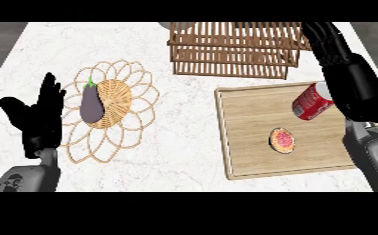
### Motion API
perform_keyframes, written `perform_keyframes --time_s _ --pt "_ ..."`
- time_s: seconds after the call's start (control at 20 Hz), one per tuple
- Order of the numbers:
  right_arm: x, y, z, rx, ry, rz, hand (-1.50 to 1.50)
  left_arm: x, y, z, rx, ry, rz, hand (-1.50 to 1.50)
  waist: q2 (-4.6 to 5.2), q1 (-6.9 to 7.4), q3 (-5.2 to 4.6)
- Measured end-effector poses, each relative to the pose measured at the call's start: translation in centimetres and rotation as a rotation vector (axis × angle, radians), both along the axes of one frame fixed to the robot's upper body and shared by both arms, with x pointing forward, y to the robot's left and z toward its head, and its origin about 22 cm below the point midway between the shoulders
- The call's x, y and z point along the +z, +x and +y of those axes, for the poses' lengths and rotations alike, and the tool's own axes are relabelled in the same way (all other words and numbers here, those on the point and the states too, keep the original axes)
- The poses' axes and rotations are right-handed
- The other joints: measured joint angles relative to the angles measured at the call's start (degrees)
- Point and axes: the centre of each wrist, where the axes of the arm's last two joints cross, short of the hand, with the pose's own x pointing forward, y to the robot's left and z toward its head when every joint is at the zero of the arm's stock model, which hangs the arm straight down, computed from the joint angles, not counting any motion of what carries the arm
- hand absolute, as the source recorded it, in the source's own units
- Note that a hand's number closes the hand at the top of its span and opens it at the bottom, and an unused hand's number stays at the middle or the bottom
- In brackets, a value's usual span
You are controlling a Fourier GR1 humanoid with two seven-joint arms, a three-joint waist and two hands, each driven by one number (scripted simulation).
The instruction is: Pick the can from the tray and place it in the tiered shelf
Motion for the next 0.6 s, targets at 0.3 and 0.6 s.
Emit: perform_keyframes --time_s 0.3,0.6 --pt "1.0 2.2 -9.0 0.068 0.033 0.052 1.5 -2.2 -0.7 -0.4 -0.141 -0.041 0.133 0.0 -0.08 1.64 -0.51" --pt "-0.7 1.4 -17.4 -0.018 -0.152 0.328 -1.5 -2.8 -0.8 -1.9 -0.286 -0.106 0.195 0.0 0.75 3.77 -0.47"
